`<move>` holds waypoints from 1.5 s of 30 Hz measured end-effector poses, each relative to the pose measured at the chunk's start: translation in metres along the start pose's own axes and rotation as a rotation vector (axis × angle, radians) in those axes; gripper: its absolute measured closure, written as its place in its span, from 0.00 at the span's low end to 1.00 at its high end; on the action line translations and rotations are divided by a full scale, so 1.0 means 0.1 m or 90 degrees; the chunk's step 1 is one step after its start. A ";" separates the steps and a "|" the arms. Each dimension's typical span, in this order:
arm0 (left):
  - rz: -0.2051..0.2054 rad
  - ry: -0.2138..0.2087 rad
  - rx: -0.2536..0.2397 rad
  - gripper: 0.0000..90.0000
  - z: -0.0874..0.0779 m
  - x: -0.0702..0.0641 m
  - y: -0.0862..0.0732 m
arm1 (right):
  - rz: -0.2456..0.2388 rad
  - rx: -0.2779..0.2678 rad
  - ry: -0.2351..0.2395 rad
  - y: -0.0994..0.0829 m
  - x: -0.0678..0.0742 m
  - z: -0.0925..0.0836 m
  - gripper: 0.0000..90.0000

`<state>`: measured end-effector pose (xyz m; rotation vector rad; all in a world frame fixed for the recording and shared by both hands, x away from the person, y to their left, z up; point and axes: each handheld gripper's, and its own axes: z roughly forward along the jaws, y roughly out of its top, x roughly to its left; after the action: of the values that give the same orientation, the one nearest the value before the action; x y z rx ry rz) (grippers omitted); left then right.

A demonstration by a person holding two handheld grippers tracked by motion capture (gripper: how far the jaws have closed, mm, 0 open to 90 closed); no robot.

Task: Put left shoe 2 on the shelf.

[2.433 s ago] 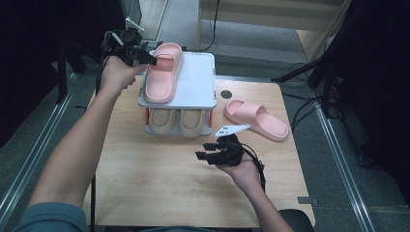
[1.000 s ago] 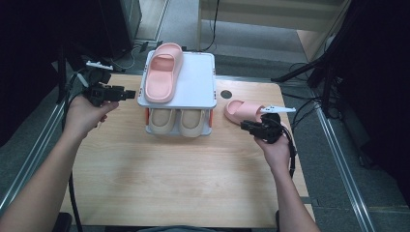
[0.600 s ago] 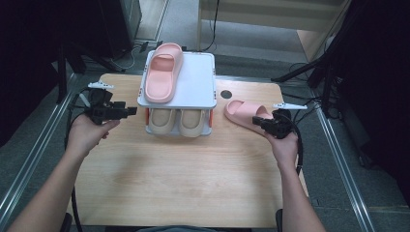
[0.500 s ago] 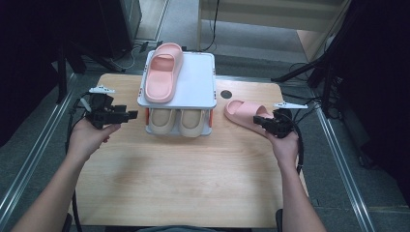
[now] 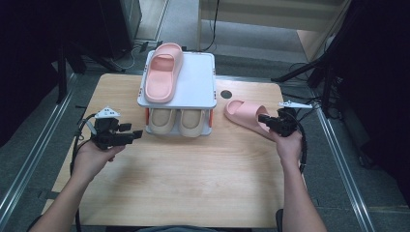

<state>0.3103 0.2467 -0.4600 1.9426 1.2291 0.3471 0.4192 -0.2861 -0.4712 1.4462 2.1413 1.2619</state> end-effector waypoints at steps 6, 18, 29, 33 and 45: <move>0.015 -0.009 -0.001 0.46 0.02 -0.09 -0.10 | 0.010 0.007 -0.012 0.01 -0.10 0.05 1.00; 0.020 -0.004 0.001 0.46 -0.01 -0.12 -0.20 | 0.018 0.030 -0.023 0.03 -0.18 0.19 1.00; 0.013 0.002 0.003 0.46 -0.03 -0.10 -0.25 | 0.020 0.082 -0.036 -0.01 -0.23 0.35 1.00; 0.017 0.004 0.008 0.46 -0.01 -0.10 -0.26 | 0.022 0.084 -0.035 -0.01 -0.23 0.36 1.00; 0.032 0.004 0.013 0.46 0.02 -0.11 -0.27 | -0.001 0.103 -0.024 0.01 -0.12 0.41 0.99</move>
<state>0.2888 0.2423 -0.4791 1.9943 1.1930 0.3682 0.4515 -0.2751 -0.4974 1.5173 2.2638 1.0742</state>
